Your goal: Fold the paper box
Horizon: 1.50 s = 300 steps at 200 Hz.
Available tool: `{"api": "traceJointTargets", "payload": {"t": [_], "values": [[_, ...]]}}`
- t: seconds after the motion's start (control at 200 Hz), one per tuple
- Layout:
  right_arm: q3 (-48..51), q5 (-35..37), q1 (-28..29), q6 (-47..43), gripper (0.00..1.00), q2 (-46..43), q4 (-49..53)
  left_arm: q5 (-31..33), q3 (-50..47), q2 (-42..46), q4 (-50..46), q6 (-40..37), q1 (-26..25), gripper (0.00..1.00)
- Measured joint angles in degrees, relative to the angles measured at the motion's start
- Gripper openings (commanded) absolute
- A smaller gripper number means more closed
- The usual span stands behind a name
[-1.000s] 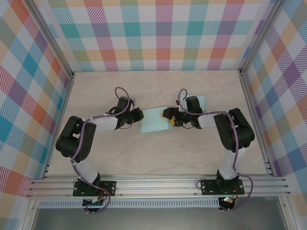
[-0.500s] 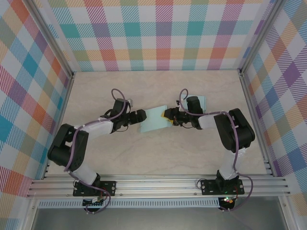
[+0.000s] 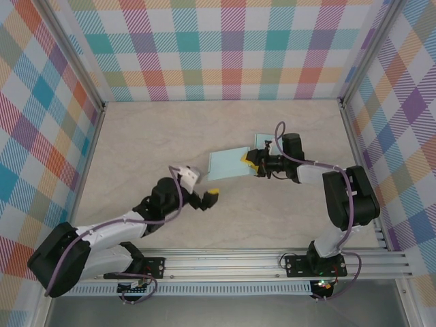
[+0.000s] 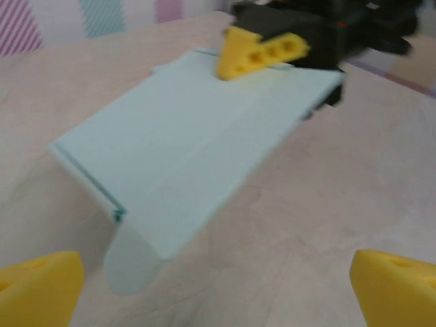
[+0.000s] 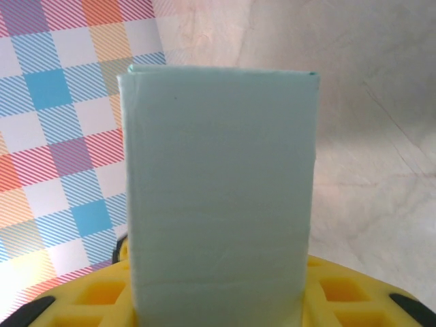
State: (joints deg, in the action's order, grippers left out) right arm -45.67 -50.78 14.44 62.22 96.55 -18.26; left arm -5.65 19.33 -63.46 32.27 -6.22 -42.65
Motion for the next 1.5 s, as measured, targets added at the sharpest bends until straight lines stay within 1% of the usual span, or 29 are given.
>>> {"api": "traceJointTargets", "payload": {"t": [0.105,0.23,0.32,0.515,0.615,0.72,0.78,0.89,0.91,0.96,1.06,1.135,1.16,1.215,1.29,1.365,1.385,1.43,1.5], "values": [[0.0,-2.29,-0.37,0.22,0.37,-0.17,2.89,3.04,-0.2,2.05,0.46,-10.27,-2.64,1.0],[0.0,-4.85,-0.37,0.42,0.36,-0.2,6.03,6.29,-0.2,4.66,0.55,-19.39,-2.97,1.0],[0.0,-6.1,-0.37,0.44,0.37,-0.33,7.87,7.8,-0.2,4.92,0.42,-25.35,-3.02,1.0],[0.02,-7.48,-0.37,0.35,0.37,-1.31,11.3,8.31,0.04,3.39,-2.58,-34.8,-3.37,1.0],[0.02,-7.76,-0.37,0.33,0.37,-2.1,12.5,8.26,1.07,0.63,-4.37,-38.29,-4.2,0.97],[0.02,-7.89,-0.37,0.33,0.37,-2.45,13.27,8.33,2.8,-2.73,-5.4,-41.22,-4.74,0.93],[0.02,-7.87,-0.37,0.33,0.37,-2.45,13.64,8.55,3.52,-4.35,-5.22,-42.36,-4.87,0.87],[0.02,-7.89,-0.37,0.33,0.37,-2.47,14.1,9.4,4.46,-7.04,-4.74,-43.74,-4.96,0.82],[0.02,-7.89,-0.37,0.33,0.37,-2.49,14.25,9.53,4.7,-7.5,-4.76,-44.0,-4.96,0.79],[0.02,-7.89,-0.37,0.33,0.37,-2.56,14.47,9.68,5.49,-8.57,-4.92,-44.35,-4.96,0.78],[0.02,-8.04,-0.37,0.31,0.37,-2.64,14.75,10.1,7.1,-10.29,-4.81,-44.76,-4.96,0.72],[0.02,-8.07,-0.37,0.31,0.38,-2.64,14.97,10.64,7.67,-11.23,-4.46,-45.09,-4.98,0.71],[0.02,-8.07,-0.37,0.28,0.38,-2.64,14.97,10.86,7.8,-11.5,-4.46,-45.24,-5.05,0.69],[0.02,-8.09,-0.37,0.28,0.38,-2.64,14.97,11.26,7.96,-11.93,-4.44,-45.7,-5.27,0.68],[0.02,-8.17,-0.37,0.15,0.38,-2.64,15.15,11.82,8.13,-12.44,-4.52,-46.07,-5.62,0.61],[0.02,-8.26,-0.37,0.13,0.38,-2.64,15.19,12.46,8.63,-13.09,-4.85,-46.38,-6.03,0.59],[0.02,-8.28,-0.39,0.13,0.38,-2.64,15.28,12.55,8.76,-13.25,-4.94,-46.58,-6.1,0.56],[0.02,-8.26,-0.5,0.13,0.39,-2.64,15.41,12.79,9.16,-13.46,-5.38,-46.6,-6.25,0.54],[0.02,-8.22,-0.63,0.13,0.39,-2.64,15.69,12.87,10.01,-13.73,-6.78,-46.53,-6.4,0.46]]}}
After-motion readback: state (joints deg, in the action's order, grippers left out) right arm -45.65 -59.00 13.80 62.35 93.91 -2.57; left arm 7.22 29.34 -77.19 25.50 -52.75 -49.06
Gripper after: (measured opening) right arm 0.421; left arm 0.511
